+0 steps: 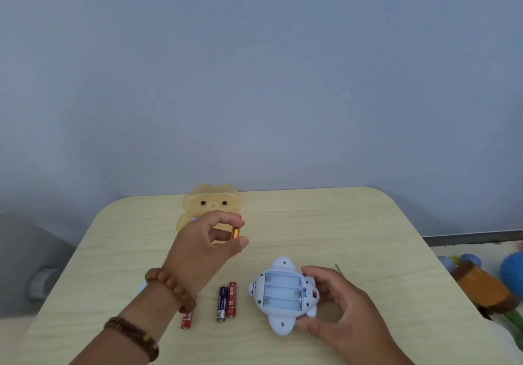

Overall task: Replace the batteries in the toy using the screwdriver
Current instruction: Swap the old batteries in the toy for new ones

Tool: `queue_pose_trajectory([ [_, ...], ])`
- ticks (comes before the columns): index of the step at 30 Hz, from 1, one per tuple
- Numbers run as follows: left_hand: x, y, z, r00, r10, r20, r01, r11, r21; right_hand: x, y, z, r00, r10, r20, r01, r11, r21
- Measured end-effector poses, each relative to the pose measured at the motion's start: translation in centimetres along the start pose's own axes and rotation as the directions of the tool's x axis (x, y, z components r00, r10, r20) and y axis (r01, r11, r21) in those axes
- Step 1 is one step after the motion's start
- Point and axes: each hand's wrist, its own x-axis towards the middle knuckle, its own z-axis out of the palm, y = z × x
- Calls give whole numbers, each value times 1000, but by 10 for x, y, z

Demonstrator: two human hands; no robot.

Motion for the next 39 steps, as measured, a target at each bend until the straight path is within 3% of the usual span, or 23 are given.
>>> queue_pose_trajectory([
  [4, 12, -14, -13, 999, 46, 22, -47, 998, 46, 0, 1, -2, 1000, 4, 10, -4, 1000, -8],
  [10, 29, -30, -37, 982, 165, -95, -128, 939, 318, -1, 1, -1, 1000, -22, 22, 22, 1000, -19],
  [15, 39, -46, -45, 987, 156, 30, -151, 859, 490, 0, 2, -2, 999, -40, 24, 41, 999, -17],
  [24, 52, -57, -52, 995, 103, 17, -99, 877, 470, 0, 3, 0, 998, -66, 10, 66, 998, -23],
  [35, 50, -57, -55, 983, 112, 143, -175, 802, 571, 0, 2, 0, 998, -63, 10, 64, 998, -19],
  [39, 46, -51, -52, 987, 141, 82, -161, 771, 616, -1, 1, 0, 998, -67, 7, 67, 998, -20],
])
